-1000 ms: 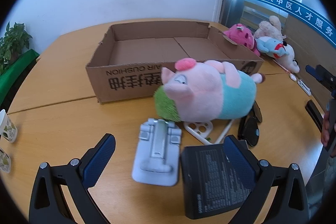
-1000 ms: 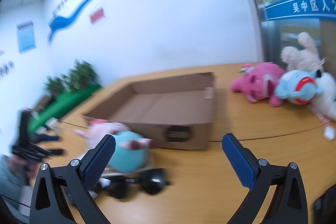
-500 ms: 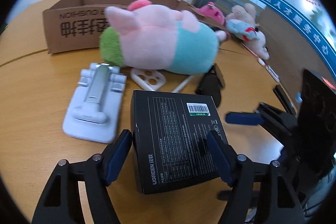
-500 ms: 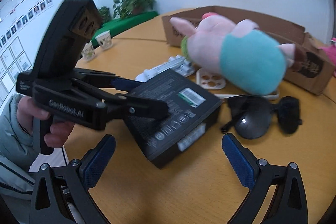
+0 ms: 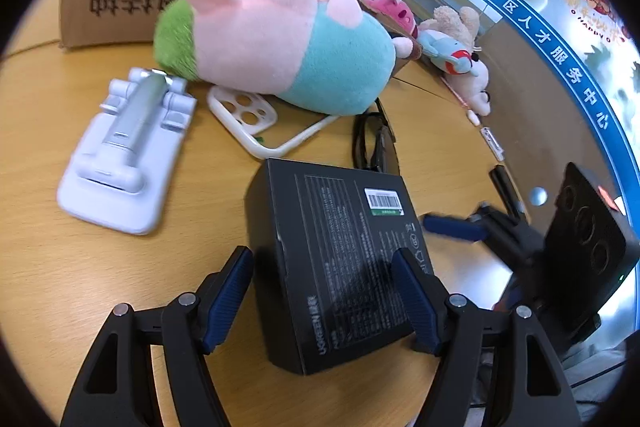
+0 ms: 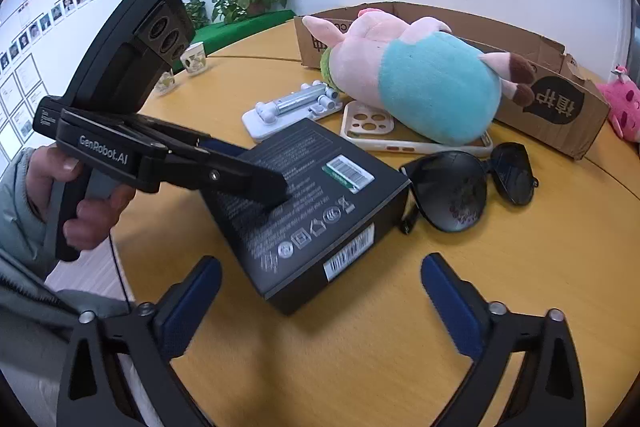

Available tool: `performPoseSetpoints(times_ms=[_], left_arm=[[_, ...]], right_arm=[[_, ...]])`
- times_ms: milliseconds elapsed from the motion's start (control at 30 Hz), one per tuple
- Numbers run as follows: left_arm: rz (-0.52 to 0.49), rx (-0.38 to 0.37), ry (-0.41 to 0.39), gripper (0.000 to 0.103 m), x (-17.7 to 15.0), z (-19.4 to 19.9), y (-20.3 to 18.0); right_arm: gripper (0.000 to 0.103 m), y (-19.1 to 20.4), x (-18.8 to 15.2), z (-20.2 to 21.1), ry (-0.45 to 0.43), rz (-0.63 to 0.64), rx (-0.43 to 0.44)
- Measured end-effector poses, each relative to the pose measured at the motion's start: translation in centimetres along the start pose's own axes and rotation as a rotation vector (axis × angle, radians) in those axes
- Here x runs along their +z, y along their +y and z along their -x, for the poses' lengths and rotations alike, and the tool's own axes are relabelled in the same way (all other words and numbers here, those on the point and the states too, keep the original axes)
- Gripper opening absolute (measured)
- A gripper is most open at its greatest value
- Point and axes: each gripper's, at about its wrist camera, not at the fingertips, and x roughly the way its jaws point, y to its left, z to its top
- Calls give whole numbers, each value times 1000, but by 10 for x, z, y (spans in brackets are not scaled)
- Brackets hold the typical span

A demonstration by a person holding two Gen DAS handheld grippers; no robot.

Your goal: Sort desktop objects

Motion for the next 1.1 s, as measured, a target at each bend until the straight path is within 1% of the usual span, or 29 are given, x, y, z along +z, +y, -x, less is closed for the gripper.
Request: performPoseSetpoints(times_ms=[33,67,167,200,267,367,467,533,633,700,767,900,967,1100], left_arm=[[-2,-1,1,72,0,-1,-1],[-4,0,-1,72,-1,-1,-2],[5,5,-17,70,-5,3,-2],[2,13,-26,69,-8,4,-2],[-26,56,-53,67,-12,9,-10],[-49,110,-81,66,-14,16,-19],[-39,110,-130,65,-10,28,-21],[-41,116,-161,65,-6,36,-23],[-44,115,-209,63,6,52,-29],[-67,116,-253,63,16,65,-35],[-94,118,-301,63,31,78,-42],[-145,123,-382,62,63,102,-53],[-170,124,-425,62,78,115,-57],[-243,150,-502,62,115,137,-69]], right_arm=[[82,2,2,-4,9,-9,13],[79,4,4,-11,21,-26,36],[81,11,4,-25,49,-21,4],[81,11,6,-25,45,-22,9],[81,11,7,-25,43,-23,10],[79,14,9,-26,43,-25,-7],[78,20,19,-18,5,1,-37],[78,21,24,-10,-19,6,-38],[78,21,42,1,-50,25,-58],[78,22,59,13,-83,49,-75],[78,24,75,17,-111,76,-95],[78,26,117,36,-179,154,-149],[78,24,138,40,-206,178,-169],[78,18,182,55,-280,211,-193]])
